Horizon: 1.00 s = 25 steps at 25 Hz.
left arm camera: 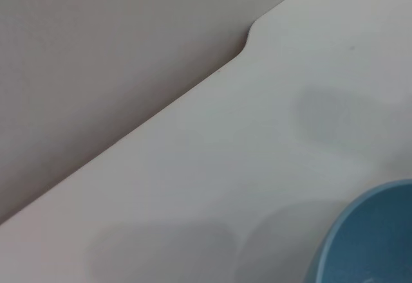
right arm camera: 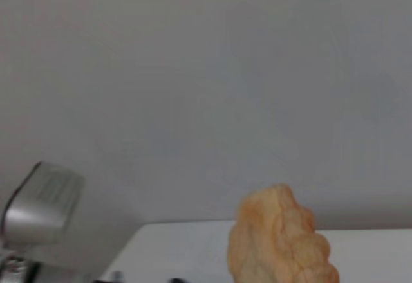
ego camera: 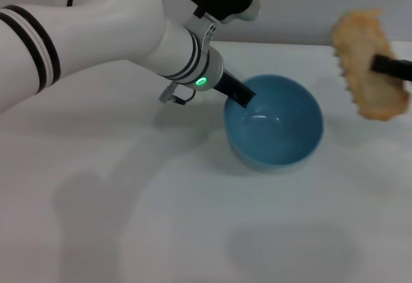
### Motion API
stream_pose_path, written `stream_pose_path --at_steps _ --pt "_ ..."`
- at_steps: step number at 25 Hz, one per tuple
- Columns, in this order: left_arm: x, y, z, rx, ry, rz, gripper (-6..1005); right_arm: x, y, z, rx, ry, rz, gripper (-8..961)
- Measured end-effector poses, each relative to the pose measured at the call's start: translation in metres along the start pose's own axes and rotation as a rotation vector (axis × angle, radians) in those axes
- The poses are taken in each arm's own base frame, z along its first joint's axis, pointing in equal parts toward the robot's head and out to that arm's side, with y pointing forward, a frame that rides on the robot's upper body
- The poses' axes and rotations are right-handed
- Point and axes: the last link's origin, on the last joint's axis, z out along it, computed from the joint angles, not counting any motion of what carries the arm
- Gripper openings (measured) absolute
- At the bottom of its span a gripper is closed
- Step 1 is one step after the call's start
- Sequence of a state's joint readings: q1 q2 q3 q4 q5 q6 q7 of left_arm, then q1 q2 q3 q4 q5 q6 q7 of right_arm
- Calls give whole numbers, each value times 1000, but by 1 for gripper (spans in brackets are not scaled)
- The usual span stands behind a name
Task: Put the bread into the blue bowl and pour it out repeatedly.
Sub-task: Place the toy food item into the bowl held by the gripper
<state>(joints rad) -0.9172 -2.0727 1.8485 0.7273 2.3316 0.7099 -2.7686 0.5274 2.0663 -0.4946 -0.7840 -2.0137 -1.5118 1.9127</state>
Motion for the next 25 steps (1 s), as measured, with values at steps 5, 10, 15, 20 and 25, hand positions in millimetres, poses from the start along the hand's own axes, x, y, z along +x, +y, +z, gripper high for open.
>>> stream_pose_path --at_steps 5,10,15,20,25 --pt "3 6 0 -38 16 -41 -1 13 5 42 -37 63 48 214" --pt "2 5 0 -40 18 -51 0 27 8 68 -37 111 74 189" --pt "1 6 0 -46 20 -59 -1 30 8 75 -34 103 69 161" --pt "2 7 0 -48 23 -62 0 37 6 81 -12 115 58 179" --pt "2 7 0 -48 24 -63 0 39 5 80 -9 118 50 298"
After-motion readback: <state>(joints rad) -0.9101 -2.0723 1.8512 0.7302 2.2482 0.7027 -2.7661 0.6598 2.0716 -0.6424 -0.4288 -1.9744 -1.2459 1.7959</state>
